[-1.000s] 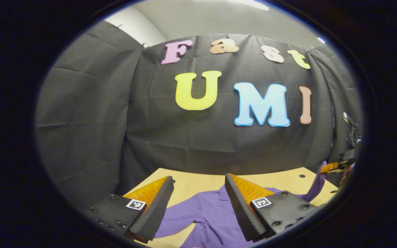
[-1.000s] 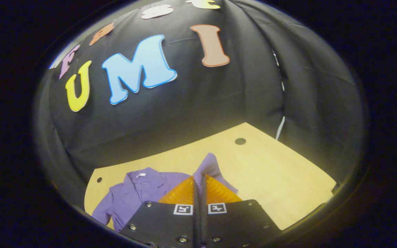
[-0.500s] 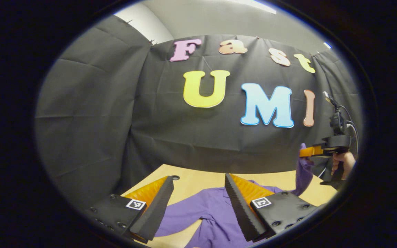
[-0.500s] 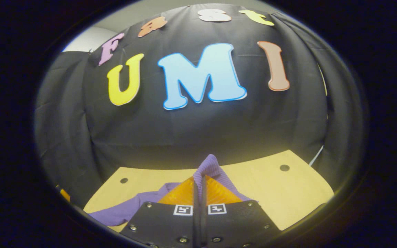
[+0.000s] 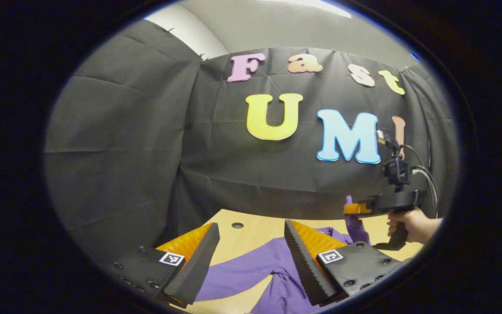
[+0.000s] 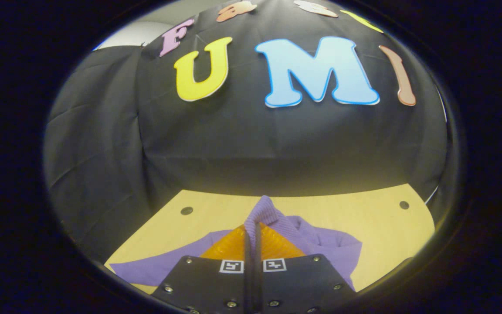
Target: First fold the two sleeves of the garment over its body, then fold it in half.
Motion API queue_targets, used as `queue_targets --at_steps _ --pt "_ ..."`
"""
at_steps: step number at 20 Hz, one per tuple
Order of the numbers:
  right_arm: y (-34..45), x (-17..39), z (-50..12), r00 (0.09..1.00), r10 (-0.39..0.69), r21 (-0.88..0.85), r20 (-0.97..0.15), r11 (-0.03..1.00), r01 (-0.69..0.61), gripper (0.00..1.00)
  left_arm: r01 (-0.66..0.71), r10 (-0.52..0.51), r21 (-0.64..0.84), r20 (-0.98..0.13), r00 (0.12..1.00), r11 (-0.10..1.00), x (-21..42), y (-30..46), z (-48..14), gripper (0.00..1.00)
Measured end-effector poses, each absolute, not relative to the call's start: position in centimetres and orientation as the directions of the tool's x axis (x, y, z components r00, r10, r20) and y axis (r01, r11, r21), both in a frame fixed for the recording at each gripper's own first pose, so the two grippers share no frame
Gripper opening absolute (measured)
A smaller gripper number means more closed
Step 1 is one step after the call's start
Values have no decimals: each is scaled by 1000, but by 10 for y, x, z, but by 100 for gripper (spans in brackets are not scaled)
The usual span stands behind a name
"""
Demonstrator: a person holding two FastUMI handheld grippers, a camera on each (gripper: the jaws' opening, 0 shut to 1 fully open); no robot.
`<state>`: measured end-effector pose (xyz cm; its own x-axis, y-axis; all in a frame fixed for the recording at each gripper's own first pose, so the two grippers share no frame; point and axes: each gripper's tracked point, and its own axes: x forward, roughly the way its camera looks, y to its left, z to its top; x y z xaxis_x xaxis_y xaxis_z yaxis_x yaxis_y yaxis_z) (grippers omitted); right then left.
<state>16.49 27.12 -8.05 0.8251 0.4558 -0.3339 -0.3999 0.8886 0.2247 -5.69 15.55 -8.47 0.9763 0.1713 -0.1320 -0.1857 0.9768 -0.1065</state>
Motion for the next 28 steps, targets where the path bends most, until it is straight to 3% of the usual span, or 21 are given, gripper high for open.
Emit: queue_targets --at_steps 8,16,17,18,19,21,22,24,28 --pt "358 152 -155 721 518 123 -461 842 -526 1 -264 248 -89 -156 956 960 -80 197 -96 96" --pt "383 139 -214 663 471 34 -582 829 -559 7 -319 301 -84 -176 937 944 -99 221 -105 96" --pt "386 138 -214 660 474 38 -583 827 -561 12 -322 304 -83 -178 936 943 -101 222 -106 96" --pt "387 136 -212 658 479 42 -581 825 -564 24 -324 306 -85 -180 935 942 -101 223 -107 96" --pt "387 136 -210 663 478 36 -576 825 -564 26 -327 307 -87 -181 934 941 -102 224 -108 96" --pt "386 135 -203 674 477 24 -564 825 -565 43 -329 309 -88 -182 933 940 -105 223 -108 96" --pt "385 133 -201 678 478 21 -559 825 -564 63 -330 311 -88 -180 933 940 -105 222 -108 96" --pt "379 132 -189 699 472 11 -537 833 -554 76 -332 312 -86 -182 932 939 -105 220 -112 96" --pt "362 121 -158 735 473 17 -486 846 -533 77 -339 317 -87 -199 927 937 -102 223 -126 96"
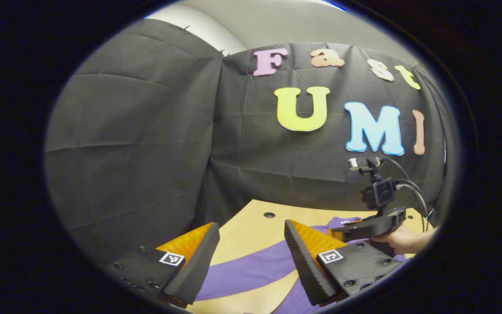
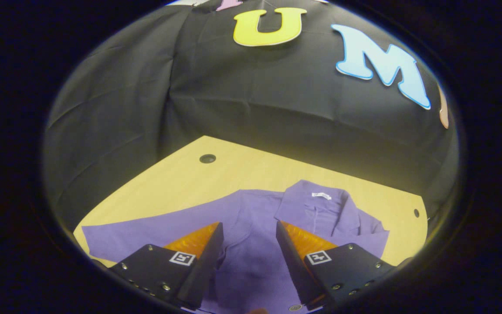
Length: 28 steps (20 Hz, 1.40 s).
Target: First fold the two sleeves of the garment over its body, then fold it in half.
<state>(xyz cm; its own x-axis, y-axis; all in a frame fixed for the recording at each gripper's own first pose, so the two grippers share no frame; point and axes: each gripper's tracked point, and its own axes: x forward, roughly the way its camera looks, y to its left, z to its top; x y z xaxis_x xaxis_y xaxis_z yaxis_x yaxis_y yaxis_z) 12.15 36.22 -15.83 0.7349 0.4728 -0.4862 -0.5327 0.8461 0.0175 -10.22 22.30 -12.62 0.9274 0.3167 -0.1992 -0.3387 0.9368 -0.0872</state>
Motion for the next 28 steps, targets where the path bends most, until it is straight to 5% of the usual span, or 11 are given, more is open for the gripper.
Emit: queue_targets --at_steps 17,28 --pt "262 53 8 917 387 -47 -92 919 -392 77 -578 508 -33 -438 742 815 -117 299 -251 96" --pt "194 32 15 946 315 -67 -78 945 -321 77 -744 612 29 -591 526 667 -158 342 -326 96"
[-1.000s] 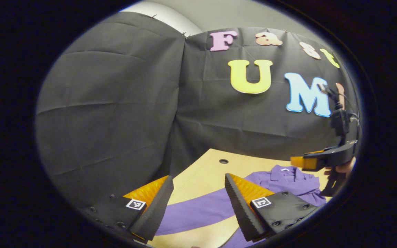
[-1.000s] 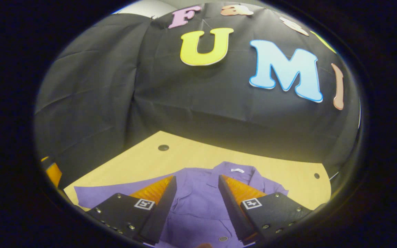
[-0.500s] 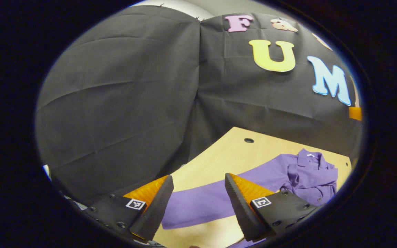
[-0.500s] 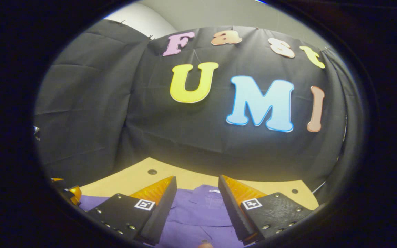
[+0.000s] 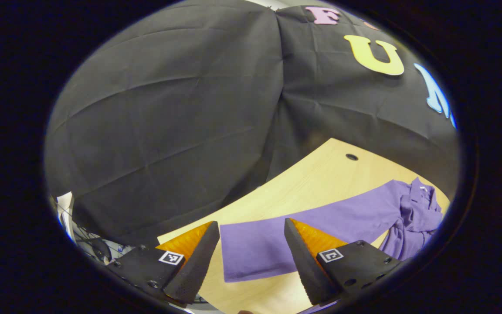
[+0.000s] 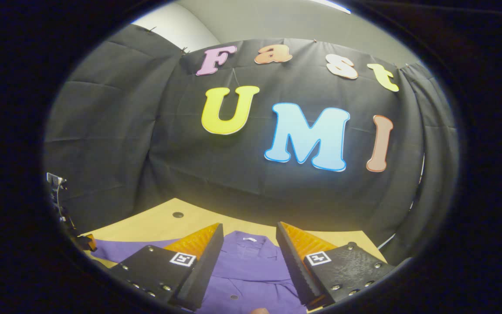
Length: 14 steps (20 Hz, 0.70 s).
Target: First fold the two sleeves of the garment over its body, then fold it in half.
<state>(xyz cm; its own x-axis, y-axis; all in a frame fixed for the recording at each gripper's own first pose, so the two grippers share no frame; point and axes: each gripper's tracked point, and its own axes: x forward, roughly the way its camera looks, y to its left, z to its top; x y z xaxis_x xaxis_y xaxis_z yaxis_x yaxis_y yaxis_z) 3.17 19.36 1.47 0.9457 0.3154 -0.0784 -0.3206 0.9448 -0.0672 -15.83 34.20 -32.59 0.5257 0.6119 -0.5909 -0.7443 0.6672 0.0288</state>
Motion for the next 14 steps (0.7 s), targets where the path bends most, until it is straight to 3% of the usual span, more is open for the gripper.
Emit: queue_targets --at_steps 11,14 --pt "161 35 -10 949 277 -34 -148 958 -285 76 -788 537 19 -742 401 615 -178 354 -398 97" --pt "162 36 -16 946 280 -20 -163 958 -287 76 -774 541 29 -732 415 633 -175 355 -399 95"
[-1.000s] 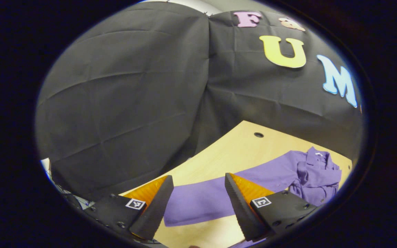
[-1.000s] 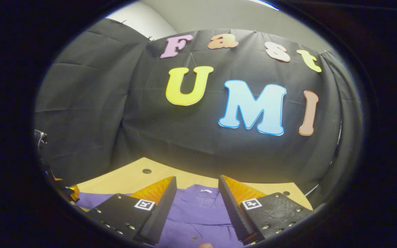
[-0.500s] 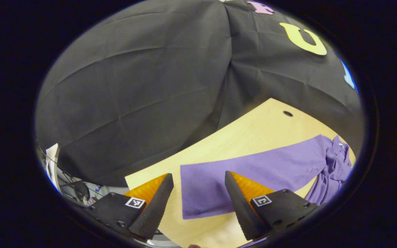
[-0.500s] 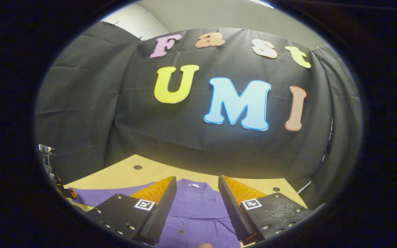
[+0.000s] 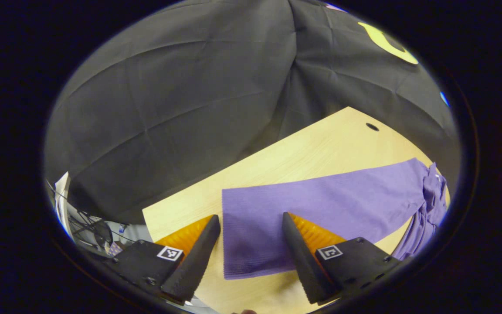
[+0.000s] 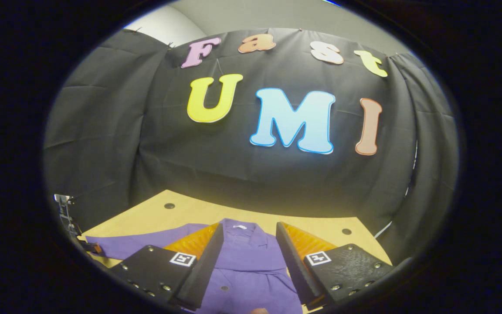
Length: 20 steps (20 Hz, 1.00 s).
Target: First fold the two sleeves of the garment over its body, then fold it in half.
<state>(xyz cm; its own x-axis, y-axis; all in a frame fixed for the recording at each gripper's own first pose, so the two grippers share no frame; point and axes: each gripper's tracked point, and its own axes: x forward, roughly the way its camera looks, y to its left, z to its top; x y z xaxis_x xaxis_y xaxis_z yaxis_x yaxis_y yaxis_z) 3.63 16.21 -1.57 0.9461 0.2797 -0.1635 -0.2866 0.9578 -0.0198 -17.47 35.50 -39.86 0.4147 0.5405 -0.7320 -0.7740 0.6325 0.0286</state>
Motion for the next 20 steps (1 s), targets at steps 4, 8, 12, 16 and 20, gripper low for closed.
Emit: queue_targets --at_steps 4,8,12,16,20 --pt "170 36 -22 937 298 -5 -183 953 -304 76 -773 539 21 -728 423 634 -173 354 -401 89" --pt "172 35 -25 933 307 5 -189 950 -312 76 -765 540 11 -715 444 644 -165 352 -403 71" --pt "170 33 -32 929 309 27 -203 950 -310 77 -762 542 -8 -697 468 648 -152 348 -404 29" --pt "155 30 -34 936 286 42 -207 958 -283 77 -757 513 -37 -714 476 652 -145 343 -401 7" --pt "133 31 -41 944 246 50 -222 969 -241 77 -770 498 -105 -706 503 629 -145 344 -383 7"
